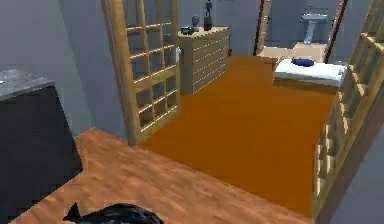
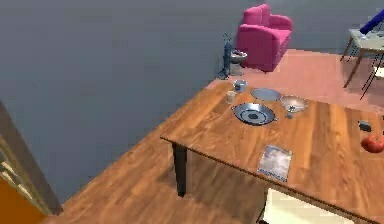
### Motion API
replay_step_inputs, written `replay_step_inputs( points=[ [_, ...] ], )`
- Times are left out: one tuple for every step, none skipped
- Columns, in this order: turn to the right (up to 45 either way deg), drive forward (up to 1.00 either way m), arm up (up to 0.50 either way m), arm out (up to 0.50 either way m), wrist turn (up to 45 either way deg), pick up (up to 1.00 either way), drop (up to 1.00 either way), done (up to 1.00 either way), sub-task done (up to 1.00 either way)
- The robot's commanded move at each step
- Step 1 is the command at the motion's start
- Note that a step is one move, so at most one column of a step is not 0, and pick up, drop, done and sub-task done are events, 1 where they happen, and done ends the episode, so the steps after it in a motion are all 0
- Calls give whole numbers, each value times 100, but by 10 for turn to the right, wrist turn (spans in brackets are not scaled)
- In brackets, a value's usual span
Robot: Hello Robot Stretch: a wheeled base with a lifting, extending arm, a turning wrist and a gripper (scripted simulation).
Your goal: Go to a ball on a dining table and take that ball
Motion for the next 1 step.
replay_step_inputs(
  points=[
    [450, 0, 0, 0, 0, 0, 0, 0, 0]
  ],
)
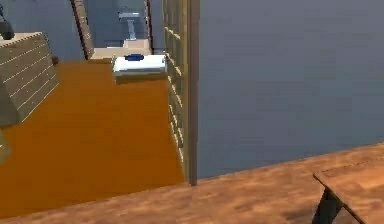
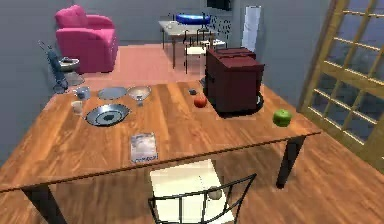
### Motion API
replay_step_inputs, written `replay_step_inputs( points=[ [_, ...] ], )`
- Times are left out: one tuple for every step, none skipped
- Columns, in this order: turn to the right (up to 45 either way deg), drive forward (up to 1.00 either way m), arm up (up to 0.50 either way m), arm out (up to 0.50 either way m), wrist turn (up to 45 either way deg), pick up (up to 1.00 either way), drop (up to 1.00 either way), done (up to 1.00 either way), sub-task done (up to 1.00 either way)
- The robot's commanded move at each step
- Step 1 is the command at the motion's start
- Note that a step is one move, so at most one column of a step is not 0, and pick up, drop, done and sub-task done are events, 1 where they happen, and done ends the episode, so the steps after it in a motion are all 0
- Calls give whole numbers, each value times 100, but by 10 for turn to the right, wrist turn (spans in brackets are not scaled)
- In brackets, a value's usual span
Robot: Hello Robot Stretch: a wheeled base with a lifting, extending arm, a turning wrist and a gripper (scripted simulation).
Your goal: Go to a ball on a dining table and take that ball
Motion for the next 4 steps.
replay_step_inputs(
  points=[
    [300, 0, 0, 0, 0, 0, 0, 0, 0],
    [0, 15, 0, 0, 0, 0, 0, 0, 0],
    [-450, 0, 0, 0, 0, 0, 0, 0, 0],
    [-60, 0, 0, 0, 0, 0, 0, 0, 0]
  ],
)
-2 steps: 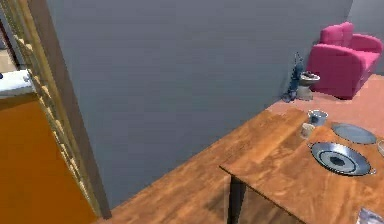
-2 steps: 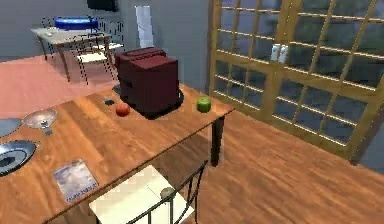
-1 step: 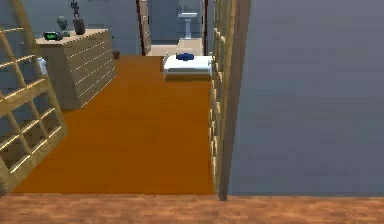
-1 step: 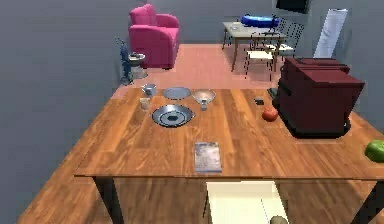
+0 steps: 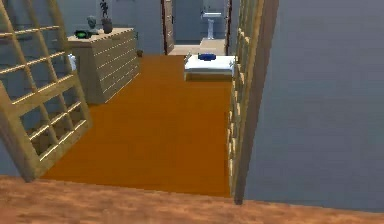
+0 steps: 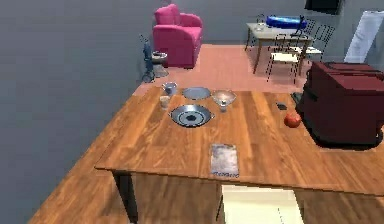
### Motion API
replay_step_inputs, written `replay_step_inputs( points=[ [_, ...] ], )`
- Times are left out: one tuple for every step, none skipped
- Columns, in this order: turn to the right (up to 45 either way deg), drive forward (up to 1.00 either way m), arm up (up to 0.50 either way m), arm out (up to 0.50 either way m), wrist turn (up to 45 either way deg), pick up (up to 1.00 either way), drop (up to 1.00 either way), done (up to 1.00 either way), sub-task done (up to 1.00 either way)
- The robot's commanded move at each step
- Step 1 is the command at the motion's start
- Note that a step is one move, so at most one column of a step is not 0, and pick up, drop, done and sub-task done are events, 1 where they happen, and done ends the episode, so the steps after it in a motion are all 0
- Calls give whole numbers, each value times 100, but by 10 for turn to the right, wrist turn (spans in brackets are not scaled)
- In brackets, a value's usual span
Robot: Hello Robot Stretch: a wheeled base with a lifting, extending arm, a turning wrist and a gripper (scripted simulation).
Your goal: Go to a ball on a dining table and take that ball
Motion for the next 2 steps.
replay_step_inputs(
  points=[
    [0, 75, 0, 0, 0, 0, 0, 0, 0],
    [-330, 0, 0, 0, 0, 0, 0, 0, 0]
  ],
)
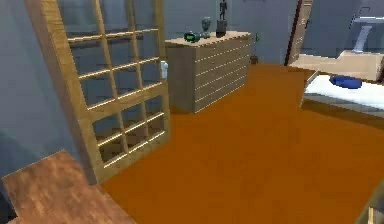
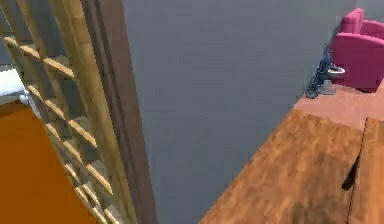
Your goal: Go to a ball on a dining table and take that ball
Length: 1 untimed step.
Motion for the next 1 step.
replay_step_inputs(
  points=[
    [0, 45, 0, 0, 0, 0, 0, 0, 0]
  ],
)
